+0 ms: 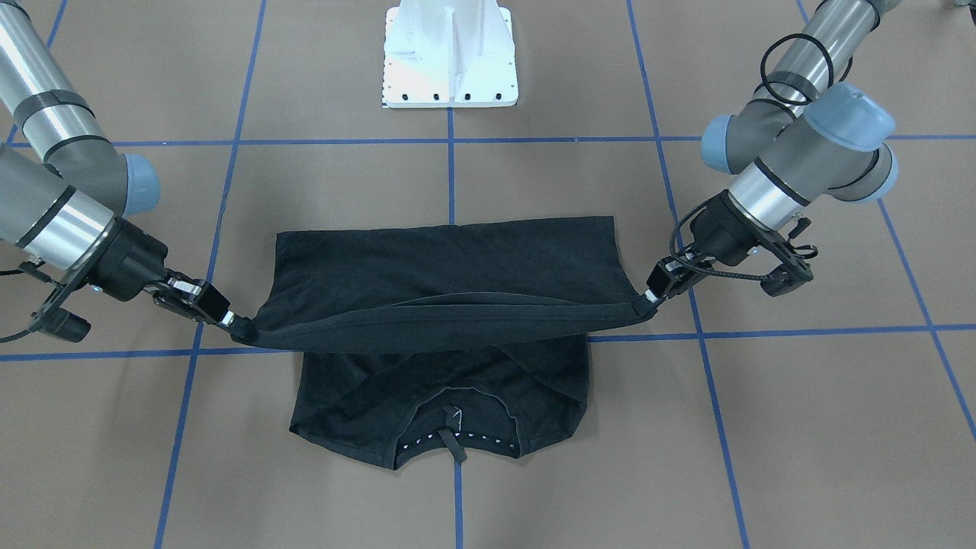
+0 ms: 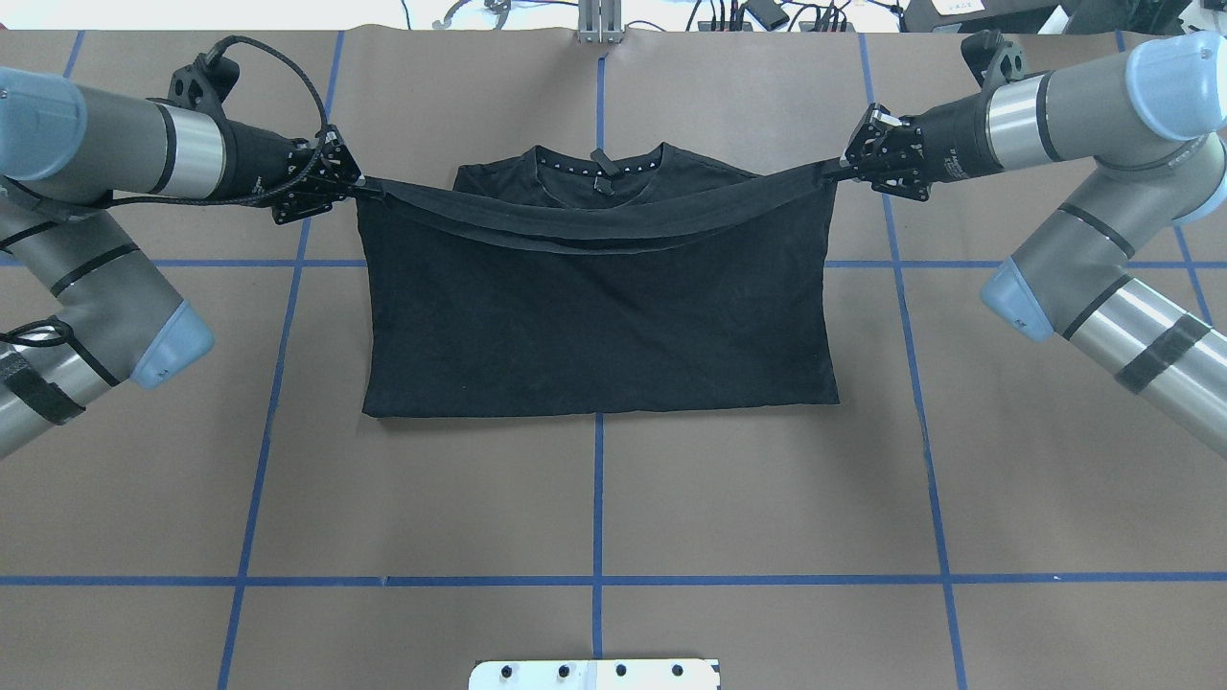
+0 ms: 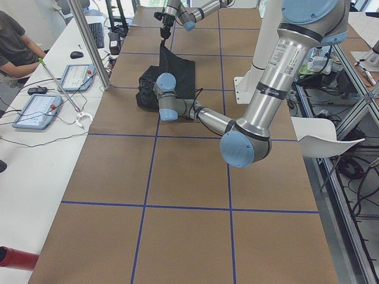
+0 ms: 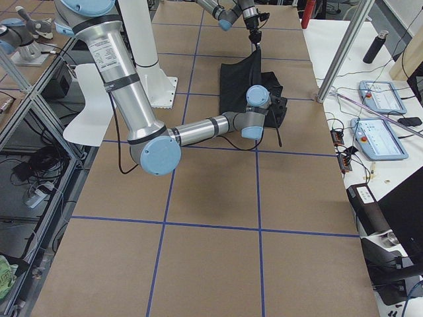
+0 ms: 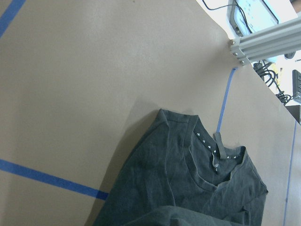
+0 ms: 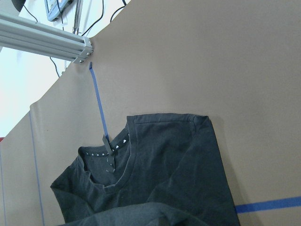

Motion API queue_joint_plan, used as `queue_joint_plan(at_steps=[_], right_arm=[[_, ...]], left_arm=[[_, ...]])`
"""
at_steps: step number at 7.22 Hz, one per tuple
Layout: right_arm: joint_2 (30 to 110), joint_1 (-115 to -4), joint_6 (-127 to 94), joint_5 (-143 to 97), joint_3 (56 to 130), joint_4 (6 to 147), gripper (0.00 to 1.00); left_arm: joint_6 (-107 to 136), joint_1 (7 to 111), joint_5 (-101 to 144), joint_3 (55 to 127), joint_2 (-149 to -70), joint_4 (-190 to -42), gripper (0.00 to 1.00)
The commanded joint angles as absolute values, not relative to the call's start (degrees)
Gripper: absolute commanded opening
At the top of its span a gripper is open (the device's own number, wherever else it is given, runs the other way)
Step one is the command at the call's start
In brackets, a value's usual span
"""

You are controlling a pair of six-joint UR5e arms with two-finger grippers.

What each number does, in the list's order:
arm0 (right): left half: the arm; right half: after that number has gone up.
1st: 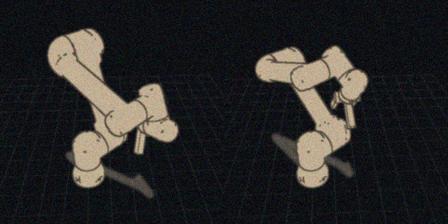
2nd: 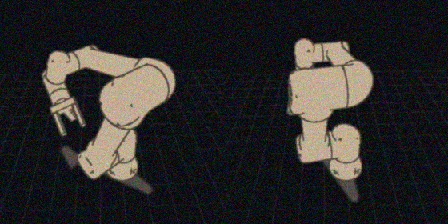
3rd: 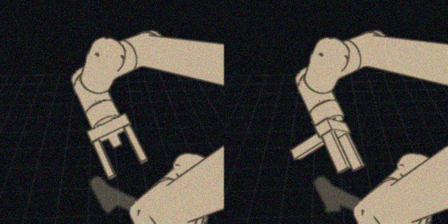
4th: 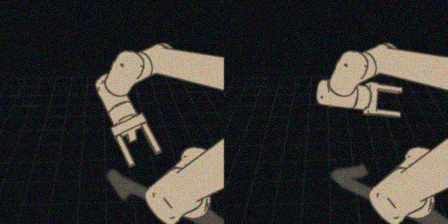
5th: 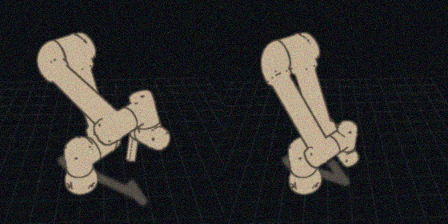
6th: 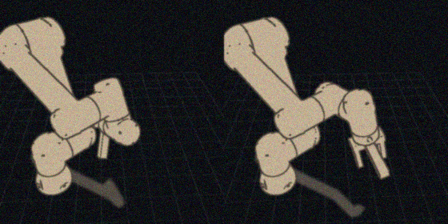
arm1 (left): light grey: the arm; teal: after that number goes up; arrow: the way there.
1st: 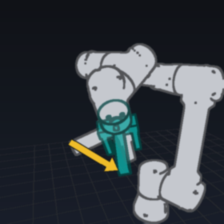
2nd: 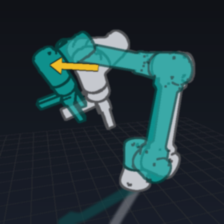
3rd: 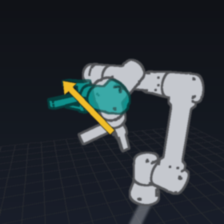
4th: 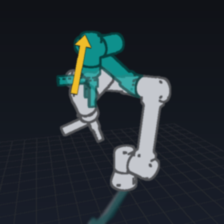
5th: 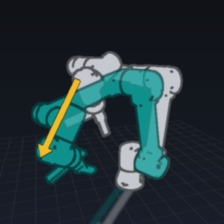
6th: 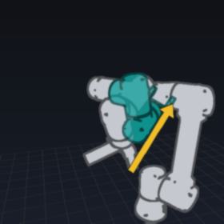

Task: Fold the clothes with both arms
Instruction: 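Carry the hem over the shirt and lay it past the collar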

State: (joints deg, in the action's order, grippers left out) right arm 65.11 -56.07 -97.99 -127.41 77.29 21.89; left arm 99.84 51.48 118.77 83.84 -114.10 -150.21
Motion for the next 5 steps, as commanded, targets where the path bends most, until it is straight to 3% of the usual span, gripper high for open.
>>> queue_joint_plan(at_steps=[1, 3, 5], right_arm=[[64.4, -56.0, -96.6, -124.8, 74.9, 22.0, 0.0], [60.9, -56.0, -96.5, -123.2, 69.5, 21.9, 0.0], [60.4, -55.9, -95.6, -121.1, 67.6, 22.0, 0.0]], left_arm=[[99.8, 51.6, 117.5, 80.7, -115.6, -150.3, 0.0], [99.8, 51.6, 116.1, 73.5, -120.1, -151.0, 0.0], [99.8, 51.6, 115.8, 72.1, -120.4, -151.1, 0.0]])
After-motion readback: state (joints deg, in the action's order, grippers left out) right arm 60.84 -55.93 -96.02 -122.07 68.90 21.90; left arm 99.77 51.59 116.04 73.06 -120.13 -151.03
